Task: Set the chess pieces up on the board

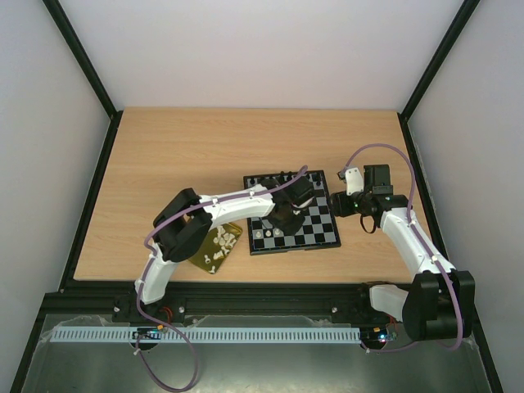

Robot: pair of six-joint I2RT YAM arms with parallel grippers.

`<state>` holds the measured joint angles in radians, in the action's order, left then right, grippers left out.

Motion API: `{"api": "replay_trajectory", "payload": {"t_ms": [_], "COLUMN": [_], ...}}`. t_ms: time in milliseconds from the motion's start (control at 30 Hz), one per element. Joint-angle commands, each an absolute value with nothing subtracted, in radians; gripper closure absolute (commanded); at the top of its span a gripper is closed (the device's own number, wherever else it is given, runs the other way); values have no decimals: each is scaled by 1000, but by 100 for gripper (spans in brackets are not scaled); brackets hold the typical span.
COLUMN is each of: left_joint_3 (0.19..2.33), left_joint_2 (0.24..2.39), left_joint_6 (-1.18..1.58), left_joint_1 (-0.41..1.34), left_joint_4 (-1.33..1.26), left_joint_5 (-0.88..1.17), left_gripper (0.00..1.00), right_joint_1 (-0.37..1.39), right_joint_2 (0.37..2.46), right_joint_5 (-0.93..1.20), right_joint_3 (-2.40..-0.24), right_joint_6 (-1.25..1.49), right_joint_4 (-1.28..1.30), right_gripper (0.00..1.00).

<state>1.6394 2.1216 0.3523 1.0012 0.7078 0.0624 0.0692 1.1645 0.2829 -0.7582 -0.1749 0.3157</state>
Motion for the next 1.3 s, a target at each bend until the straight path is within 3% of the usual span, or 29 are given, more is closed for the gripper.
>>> {"api": "replay_trajectory", "payload": {"t_ms": [0,500,733,800,867,900,933,1267], "left_joint_3": [1656,1660,1588,1537,1467,1434,1399,1237], "left_joint_2": [2148,2091,1947,1879,1778,1728,1681,1471], "left_joint_6": [358,388,390,356,341,336,335,381], "left_joint_1": [1009,1019,1017,1017,1017,1017,1017,1012], "left_joint_4": [751,753,719,683,624,588,560,643], "left_joint_5": [57,12,-34,0,10,4,-15,-476], "left_gripper": [92,86,80,67,36,8,2,1], "right_joint_1": [64,64,64,64,64,64,64,64], "right_joint_2": [1169,1167,1168,1155,1136,1126,1116,1095], "right_joint_5": [288,290,297,319,341,346,350,364], "right_joint_3": [-764,-763,-765,-763,-759,-757,-755,-750], "right_joint_6": [-184,-184,-189,-198,-203,-204,-206,-213], "right_joint_4": [349,349,352,355,351,349,348,343], "right_gripper": [42,42,42,42,41,41,41,39]}}
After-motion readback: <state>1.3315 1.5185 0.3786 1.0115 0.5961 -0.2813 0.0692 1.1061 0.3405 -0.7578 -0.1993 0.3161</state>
